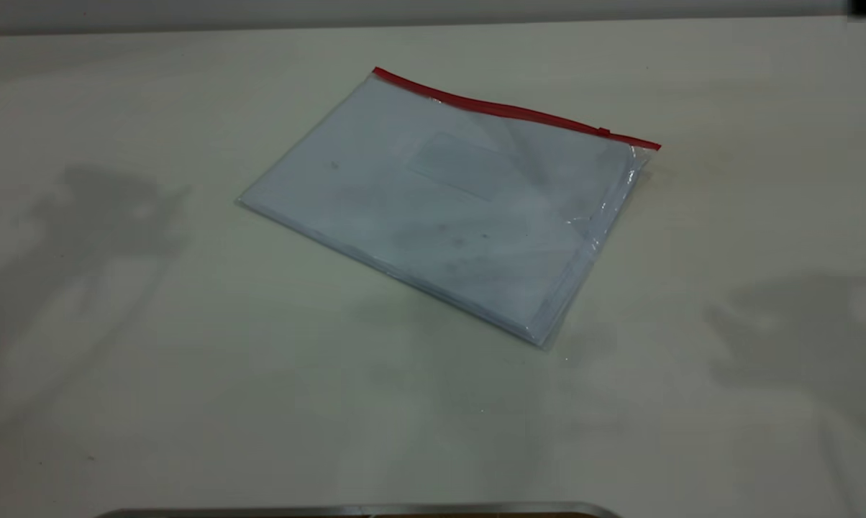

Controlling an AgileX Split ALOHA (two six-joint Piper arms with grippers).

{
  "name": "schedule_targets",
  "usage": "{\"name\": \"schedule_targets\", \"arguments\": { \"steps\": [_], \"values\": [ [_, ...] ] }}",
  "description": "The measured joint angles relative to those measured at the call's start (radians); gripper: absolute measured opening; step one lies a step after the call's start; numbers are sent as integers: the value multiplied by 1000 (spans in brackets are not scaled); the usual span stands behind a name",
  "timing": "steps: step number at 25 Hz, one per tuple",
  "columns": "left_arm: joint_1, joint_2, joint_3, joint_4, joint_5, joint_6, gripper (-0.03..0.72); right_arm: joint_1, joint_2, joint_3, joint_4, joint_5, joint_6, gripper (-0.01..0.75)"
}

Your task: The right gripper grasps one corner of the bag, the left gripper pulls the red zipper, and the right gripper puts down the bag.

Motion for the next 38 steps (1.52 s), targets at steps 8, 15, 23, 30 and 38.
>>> {"name": "schedule_targets", "arguments": {
  "steps": [8, 15, 23, 30, 38],
  "values": [
    [-59, 246, -134, -24, 97, 220, 586, 0, 405, -103, 506, -23, -598, 566],
    [-107, 341, -143, -24, 104, 245, 586, 0, 734, -318, 661, 73, -857, 566],
    [-111, 343, -148, -24, 107, 255, 586, 0, 968, -512, 668, 92, -873, 566],
    [-111, 343, -148, -24, 111, 255, 586, 0, 1061, -607, 656, 128, -887, 566],
    [-111, 343, -148, -24, 111, 255, 586, -1, 1180, -717, 655, 253, -889, 566]
  ]
}}
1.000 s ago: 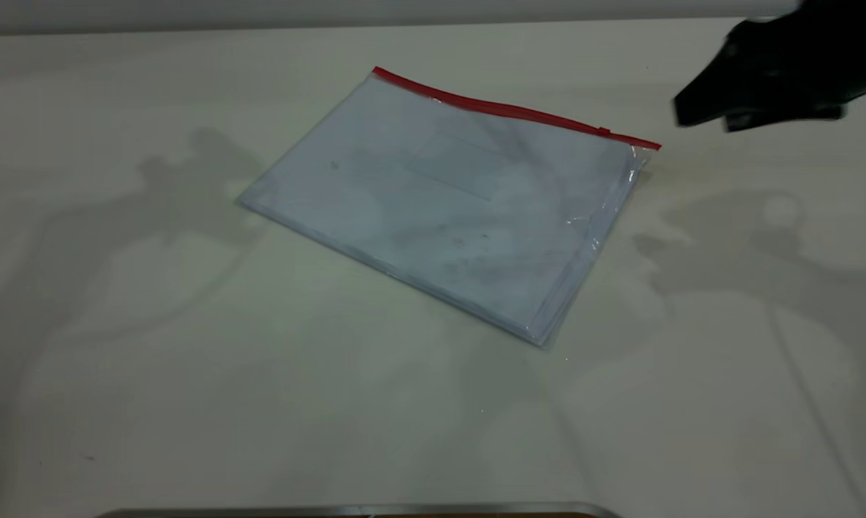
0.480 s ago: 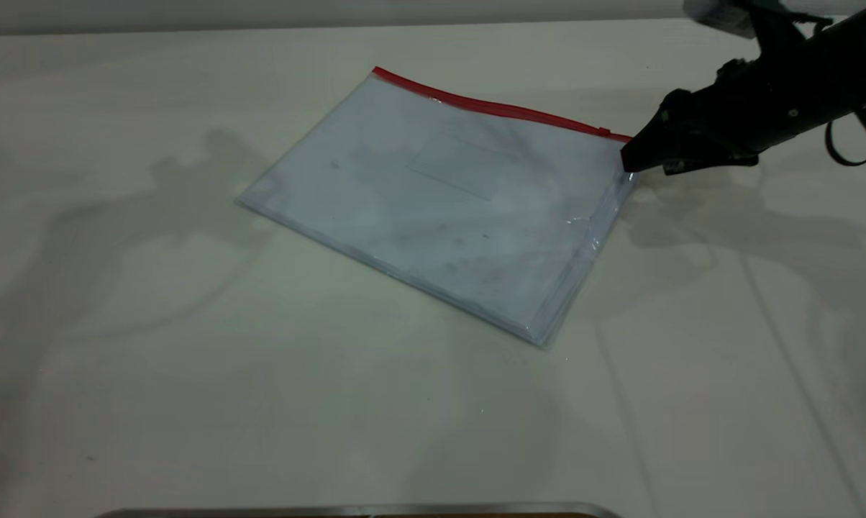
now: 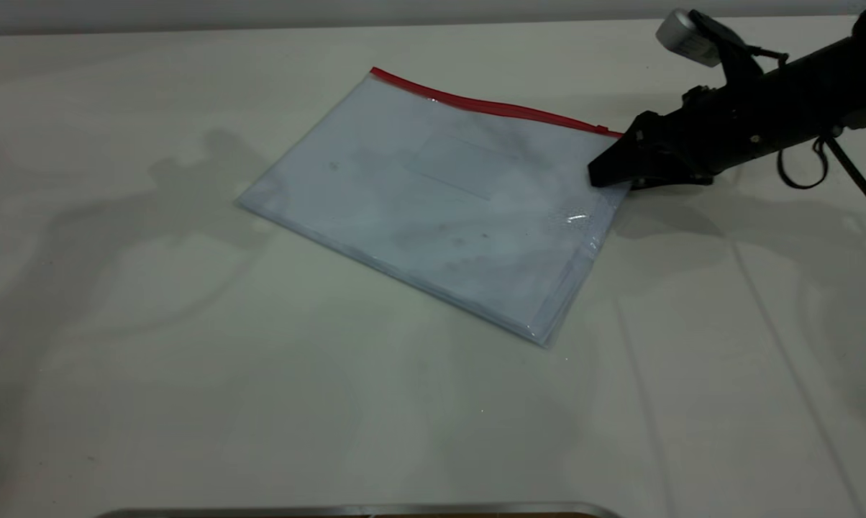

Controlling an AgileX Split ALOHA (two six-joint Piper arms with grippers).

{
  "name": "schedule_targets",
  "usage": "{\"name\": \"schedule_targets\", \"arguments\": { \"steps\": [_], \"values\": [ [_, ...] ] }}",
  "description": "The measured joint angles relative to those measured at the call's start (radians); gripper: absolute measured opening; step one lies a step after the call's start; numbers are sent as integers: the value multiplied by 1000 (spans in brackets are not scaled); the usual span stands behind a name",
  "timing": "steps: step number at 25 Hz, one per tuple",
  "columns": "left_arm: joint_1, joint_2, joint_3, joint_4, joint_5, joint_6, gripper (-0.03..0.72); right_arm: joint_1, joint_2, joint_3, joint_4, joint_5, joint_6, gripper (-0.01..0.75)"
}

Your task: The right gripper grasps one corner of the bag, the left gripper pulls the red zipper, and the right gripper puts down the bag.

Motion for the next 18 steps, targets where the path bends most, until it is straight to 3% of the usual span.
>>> {"name": "schedule_targets", "arguments": {
  "steps": [3, 6, 11, 18],
  "values": [
    [0, 0, 0, -1, 0, 1, 586, -1, 20, -25, 3, 61, -26, 549],
    [0, 0, 0, -1, -3, 1, 586, -2, 21, -51, 3, 124, -56, 446],
    [0, 0, 0, 10, -4, 69, 586, 5, 21, -106, -38, 251, -68, 55],
    [-29, 31, -1, -4, -3, 212, 586, 115, 21, -244, -244, 391, -1, 33]
  ]
}}
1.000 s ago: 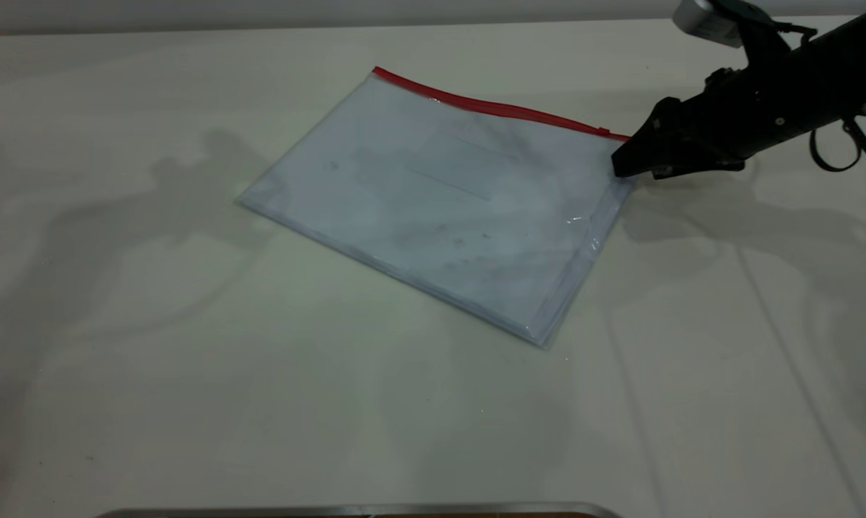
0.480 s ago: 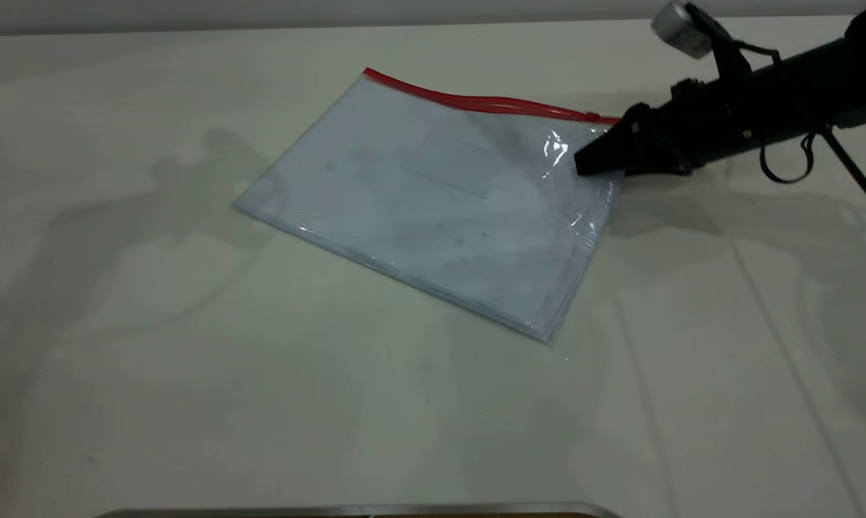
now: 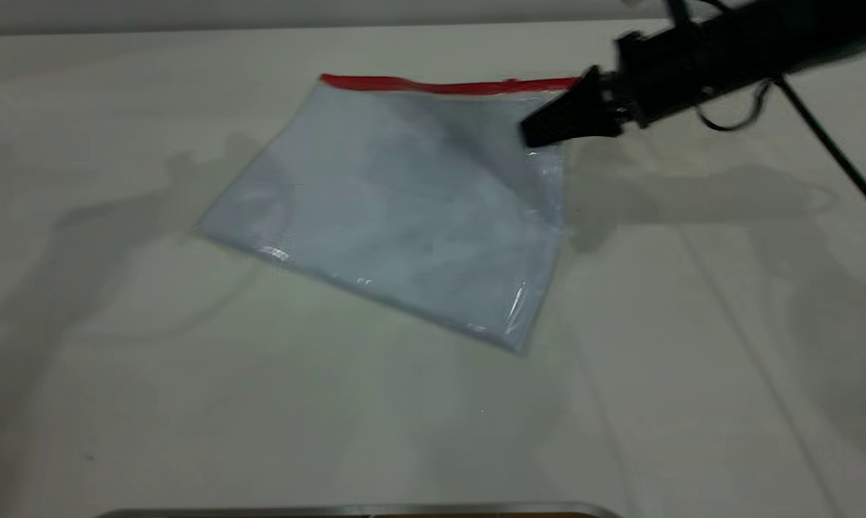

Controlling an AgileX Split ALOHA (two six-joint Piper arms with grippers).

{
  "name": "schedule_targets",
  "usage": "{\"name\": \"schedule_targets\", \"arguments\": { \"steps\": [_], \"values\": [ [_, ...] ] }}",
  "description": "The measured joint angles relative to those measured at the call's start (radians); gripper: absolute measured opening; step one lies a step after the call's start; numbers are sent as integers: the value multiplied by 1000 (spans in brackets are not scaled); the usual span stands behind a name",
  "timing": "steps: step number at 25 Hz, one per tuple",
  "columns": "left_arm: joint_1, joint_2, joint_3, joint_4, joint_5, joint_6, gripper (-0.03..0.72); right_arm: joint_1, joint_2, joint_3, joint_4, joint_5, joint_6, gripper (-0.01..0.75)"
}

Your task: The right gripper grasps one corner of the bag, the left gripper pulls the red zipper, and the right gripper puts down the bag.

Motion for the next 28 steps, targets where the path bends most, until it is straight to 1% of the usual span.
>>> {"name": "schedule_targets", "arguments": {
  "steps": [2, 7, 12, 16, 19, 24, 28],
  "values": [
    [-19, 29, 0, -4, 2, 25, 586, 49, 0, -53, -71, 32, 56, 33],
    [-65, 81, 0, -6, 7, 67, 586, 154, 0, -180, -231, 55, 206, 33],
    [-101, 116, 0, -79, 11, 179, 586, 223, 2, -236, -270, 43, 234, 33],
    [-107, 144, 0, -160, 17, 264, 586, 249, 3, -239, -254, -47, 234, 33],
    [-107, 161, 0, -205, 17, 319, 585, 257, 10, -239, -248, -75, 232, 33],
    [-108, 189, -1, -229, 17, 362, 550, 259, 12, -239, -200, -74, 215, 33],
    [-108, 204, -1, -229, 12, 365, 517, 261, 12, -239, -150, -40, 174, 33]
  ]
}}
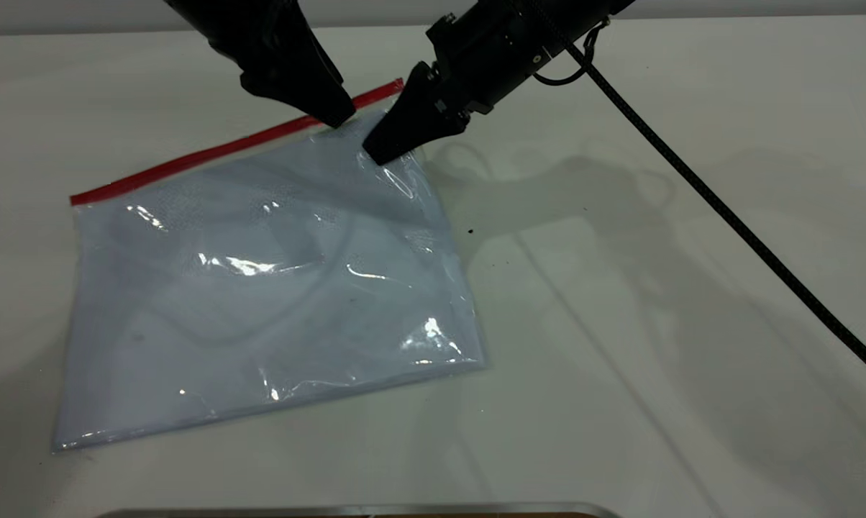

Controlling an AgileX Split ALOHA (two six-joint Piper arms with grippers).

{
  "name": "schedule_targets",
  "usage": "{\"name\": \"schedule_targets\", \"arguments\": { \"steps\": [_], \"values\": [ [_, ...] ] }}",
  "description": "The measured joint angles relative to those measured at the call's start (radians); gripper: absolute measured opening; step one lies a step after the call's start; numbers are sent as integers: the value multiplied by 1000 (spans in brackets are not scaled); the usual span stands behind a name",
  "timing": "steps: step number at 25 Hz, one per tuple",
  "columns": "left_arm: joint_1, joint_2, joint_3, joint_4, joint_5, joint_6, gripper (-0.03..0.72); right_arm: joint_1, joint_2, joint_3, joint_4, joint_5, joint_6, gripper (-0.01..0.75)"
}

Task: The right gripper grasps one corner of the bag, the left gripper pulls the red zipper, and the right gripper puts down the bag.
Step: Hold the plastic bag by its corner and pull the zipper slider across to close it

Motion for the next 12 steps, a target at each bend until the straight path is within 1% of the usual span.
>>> {"name": "schedule_targets", "arguments": {
  "steps": [6, 10, 12],
  "values": [
    [0, 9, 0, -3, -2, 18, 461, 2, 0, 0, 23, 31, -21, 33],
    [0, 17, 0, -8, 2, 35, 378, 3, 0, 0, 23, 28, -21, 33],
    [0, 17, 0, -12, 6, 48, 313, 3, 0, 0, 24, 27, -21, 33]
  ]
}}
